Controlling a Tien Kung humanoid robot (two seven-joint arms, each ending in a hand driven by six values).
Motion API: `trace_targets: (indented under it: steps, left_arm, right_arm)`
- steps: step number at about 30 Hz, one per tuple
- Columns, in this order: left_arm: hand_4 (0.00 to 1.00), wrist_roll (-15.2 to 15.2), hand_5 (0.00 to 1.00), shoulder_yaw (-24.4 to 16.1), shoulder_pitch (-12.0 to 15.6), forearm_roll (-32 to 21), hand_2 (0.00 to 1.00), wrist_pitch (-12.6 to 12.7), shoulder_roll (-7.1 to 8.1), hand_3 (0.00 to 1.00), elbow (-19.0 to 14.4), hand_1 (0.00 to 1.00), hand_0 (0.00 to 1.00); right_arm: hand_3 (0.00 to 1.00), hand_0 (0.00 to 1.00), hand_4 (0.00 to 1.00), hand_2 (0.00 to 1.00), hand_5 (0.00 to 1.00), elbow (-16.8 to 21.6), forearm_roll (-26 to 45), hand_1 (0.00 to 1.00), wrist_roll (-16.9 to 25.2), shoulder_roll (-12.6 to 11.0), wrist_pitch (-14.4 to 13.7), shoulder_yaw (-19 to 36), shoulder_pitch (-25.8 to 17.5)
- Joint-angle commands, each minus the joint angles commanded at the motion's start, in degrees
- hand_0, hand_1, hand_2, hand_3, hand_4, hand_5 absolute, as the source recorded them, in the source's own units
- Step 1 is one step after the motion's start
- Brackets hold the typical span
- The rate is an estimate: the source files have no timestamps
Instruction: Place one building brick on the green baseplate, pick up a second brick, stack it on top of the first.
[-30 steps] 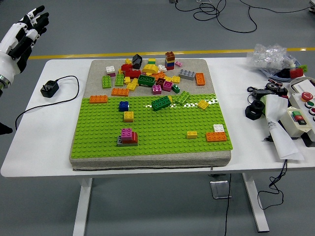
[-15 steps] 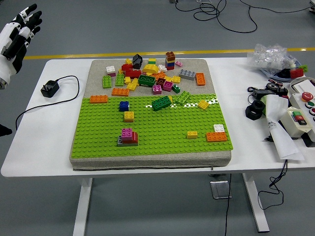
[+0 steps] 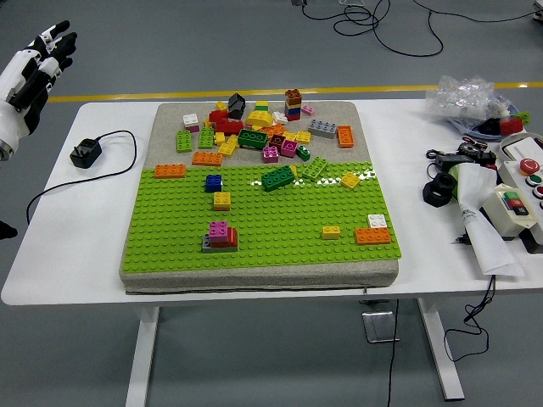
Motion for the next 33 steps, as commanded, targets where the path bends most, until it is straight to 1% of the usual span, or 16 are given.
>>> trace_targets:
  steps: [15, 27, 33]
  left_arm:
    - [0.878, 0.27, 0.803, -0.01, 0.71, -0.13, 0.967, 0.24, 0.42, 0.987, 0.3, 0.997, 0.998]
    - [0.867, 0.46, 0.797, 0.23, 0.58, -0.08, 0.961, 0.12, 0.68, 0.98, 0.58, 0.99, 0.998]
    - [0.867, 0.48, 0.799, 0.49, -0.15, -0.07, 0.958, 0.07, 0.7, 0.979, 1.05, 0.988, 0.998]
  right_arm:
    - [0.69, 0.762, 0.948, 0.73, 0.686, 0.0, -1.19, 0.695, -0.2, 0.03, 0.3, 0.23, -0.74]
    - [0.691, 0.762, 0.95, 0.73, 0.686, 0.0, -1.23, 0.695, -0.21, 0.12, 0.37, 0.34, -0.9]
    - [0.691, 0.762, 0.95, 0.73, 0.686, 0.0, -0.77, 0.695, -0.08, 0.19, 0.19, 0.64, -1.06]
